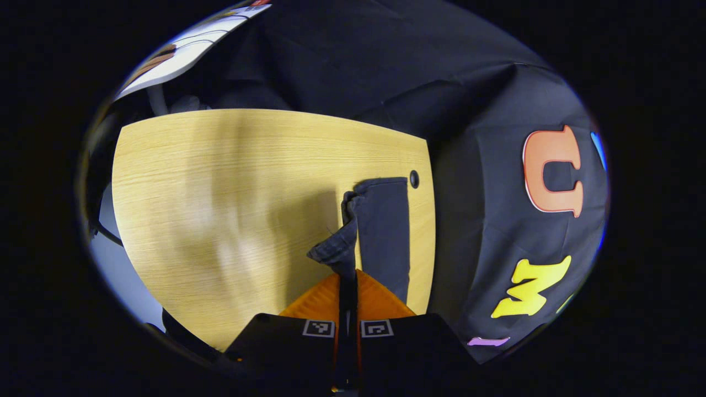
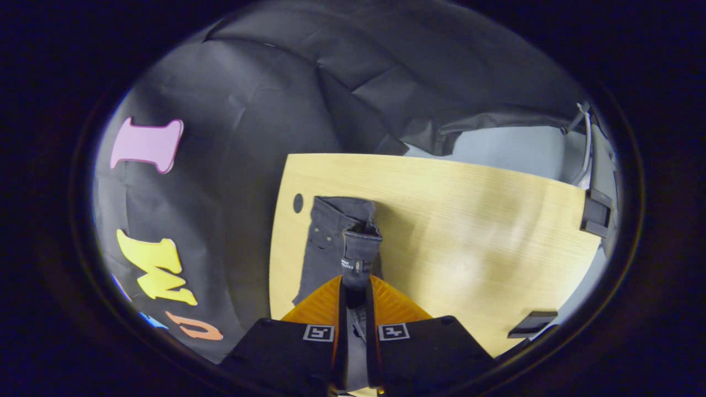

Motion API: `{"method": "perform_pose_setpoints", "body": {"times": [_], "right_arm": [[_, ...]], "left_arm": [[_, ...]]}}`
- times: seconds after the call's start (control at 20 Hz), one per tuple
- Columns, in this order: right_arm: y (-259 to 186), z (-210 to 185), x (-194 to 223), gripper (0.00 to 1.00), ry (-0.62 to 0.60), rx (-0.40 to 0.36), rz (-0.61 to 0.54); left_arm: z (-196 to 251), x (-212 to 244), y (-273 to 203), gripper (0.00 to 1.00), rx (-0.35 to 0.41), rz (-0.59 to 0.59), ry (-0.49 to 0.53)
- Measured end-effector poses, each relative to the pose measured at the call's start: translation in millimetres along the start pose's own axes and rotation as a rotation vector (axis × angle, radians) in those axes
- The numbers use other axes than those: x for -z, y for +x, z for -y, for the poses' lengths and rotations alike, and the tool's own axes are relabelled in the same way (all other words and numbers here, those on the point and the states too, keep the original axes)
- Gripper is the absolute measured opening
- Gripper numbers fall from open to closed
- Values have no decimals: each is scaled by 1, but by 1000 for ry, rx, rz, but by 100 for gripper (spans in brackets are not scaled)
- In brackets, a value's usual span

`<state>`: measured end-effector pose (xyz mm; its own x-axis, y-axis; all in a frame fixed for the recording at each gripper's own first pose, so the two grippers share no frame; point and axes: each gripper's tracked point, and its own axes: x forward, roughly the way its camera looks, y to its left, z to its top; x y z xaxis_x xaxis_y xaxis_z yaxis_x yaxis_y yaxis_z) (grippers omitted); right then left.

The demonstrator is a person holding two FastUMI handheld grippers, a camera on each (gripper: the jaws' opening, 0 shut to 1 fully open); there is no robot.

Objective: Grasp the waist and the cuffs of the jeans and fold them to make the two legs overlap; first hold the waist and fold one-third of the jeans toward the cuffs, then hold the cuffs and fold the remaining one-third in the same direction to finish folding.

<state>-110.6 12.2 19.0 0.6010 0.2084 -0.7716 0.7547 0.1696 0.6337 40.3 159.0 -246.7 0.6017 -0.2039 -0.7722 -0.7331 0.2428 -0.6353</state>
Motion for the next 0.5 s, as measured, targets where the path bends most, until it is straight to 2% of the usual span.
{"method": "perform_pose_setpoints", "body": {"times": [0.1, 0.25, 0.4, 0.5], "right_arm": [[-3, -27, -4, 14, -10, -29, -6], [2, -62, -12, 14, -46, -52, -21], [28, -84, -22, 14, -134, -28, -34], [52, -100, -29, 14, -144, -18, -43]], "left_arm": [[19, -9, 3, 4, -8, -25, 22], [43, -24, 18, 3, -19, -59, 35], [58, -37, 49, 4, -59, -99, 41], [61, -44, 77, 4, -94, -133, 41]]}}
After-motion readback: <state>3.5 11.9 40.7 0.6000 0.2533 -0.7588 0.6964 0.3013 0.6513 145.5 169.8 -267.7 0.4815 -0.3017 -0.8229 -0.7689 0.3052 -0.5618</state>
